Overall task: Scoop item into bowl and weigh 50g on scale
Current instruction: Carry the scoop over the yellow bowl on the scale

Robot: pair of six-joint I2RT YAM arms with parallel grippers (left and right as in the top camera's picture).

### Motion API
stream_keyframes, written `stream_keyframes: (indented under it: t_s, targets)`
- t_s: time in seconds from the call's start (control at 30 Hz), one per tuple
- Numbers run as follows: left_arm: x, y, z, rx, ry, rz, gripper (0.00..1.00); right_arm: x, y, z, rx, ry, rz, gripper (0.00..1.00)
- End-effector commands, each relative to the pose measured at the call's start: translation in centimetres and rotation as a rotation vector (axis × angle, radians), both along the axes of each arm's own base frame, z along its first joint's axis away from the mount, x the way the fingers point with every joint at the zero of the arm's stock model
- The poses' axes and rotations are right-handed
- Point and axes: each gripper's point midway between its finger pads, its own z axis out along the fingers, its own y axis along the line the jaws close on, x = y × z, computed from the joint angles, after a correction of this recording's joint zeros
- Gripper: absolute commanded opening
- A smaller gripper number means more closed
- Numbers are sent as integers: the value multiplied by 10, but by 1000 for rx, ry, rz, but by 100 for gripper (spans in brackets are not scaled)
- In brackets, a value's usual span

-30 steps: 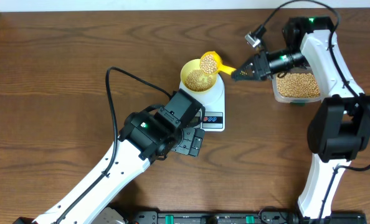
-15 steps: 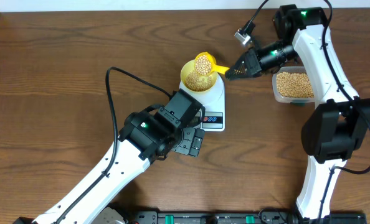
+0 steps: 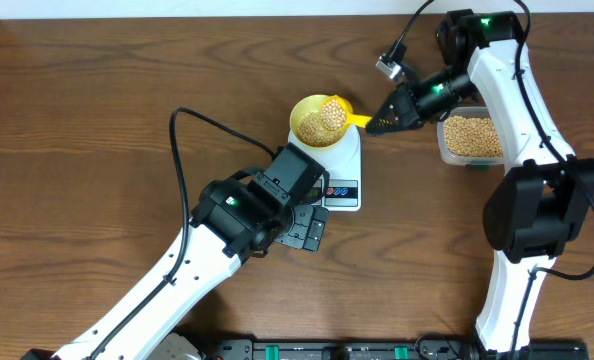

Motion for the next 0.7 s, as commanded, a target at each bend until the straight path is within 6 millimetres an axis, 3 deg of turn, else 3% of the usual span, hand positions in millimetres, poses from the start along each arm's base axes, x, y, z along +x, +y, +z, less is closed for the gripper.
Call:
stream_keyframes:
  t_s: [0.0, 0.3, 0.67]
  targets:
    - [3, 1, 3, 9, -13, -2, 97, -2, 6, -3, -29, -15, 33, 1]
    - [3, 1, 3, 8, -13, -2, 97, -12, 20, -15, -111, -45, 107, 1]
    - [3, 1, 3, 9, -13, -2, 97, -2, 21, -22, -164, -78, 86, 1]
